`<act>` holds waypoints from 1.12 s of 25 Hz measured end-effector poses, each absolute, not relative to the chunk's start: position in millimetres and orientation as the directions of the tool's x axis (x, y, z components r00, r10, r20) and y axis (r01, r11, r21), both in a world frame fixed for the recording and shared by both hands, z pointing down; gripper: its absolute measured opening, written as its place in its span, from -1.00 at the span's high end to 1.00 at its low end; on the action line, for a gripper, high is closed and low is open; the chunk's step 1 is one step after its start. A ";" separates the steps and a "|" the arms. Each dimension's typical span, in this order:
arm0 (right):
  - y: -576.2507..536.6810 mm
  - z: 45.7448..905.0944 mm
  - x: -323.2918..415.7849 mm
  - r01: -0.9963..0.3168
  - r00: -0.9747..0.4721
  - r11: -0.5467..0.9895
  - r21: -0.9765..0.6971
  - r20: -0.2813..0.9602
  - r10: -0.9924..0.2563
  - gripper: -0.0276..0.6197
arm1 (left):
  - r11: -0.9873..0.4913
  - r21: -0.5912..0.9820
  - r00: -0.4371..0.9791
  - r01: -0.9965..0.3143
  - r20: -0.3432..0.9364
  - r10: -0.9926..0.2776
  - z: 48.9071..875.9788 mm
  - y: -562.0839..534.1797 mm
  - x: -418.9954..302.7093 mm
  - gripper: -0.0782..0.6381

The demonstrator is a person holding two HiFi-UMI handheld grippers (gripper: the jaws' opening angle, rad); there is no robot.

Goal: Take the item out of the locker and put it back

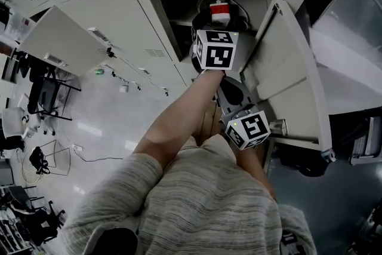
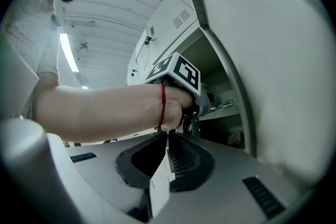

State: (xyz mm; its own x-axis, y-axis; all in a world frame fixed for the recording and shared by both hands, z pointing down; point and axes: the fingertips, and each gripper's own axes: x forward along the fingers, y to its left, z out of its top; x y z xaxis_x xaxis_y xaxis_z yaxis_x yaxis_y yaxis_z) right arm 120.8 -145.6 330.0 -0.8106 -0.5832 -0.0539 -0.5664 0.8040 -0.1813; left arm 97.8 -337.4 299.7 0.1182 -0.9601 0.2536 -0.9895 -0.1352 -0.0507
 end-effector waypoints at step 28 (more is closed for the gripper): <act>-169.5 356.3 98.0 -0.736 -0.665 0.667 -0.114 -0.065 -0.744 0.83 | -0.421 -0.193 0.456 -0.886 -0.204 -0.866 269.2 -269.7 73.7 -0.03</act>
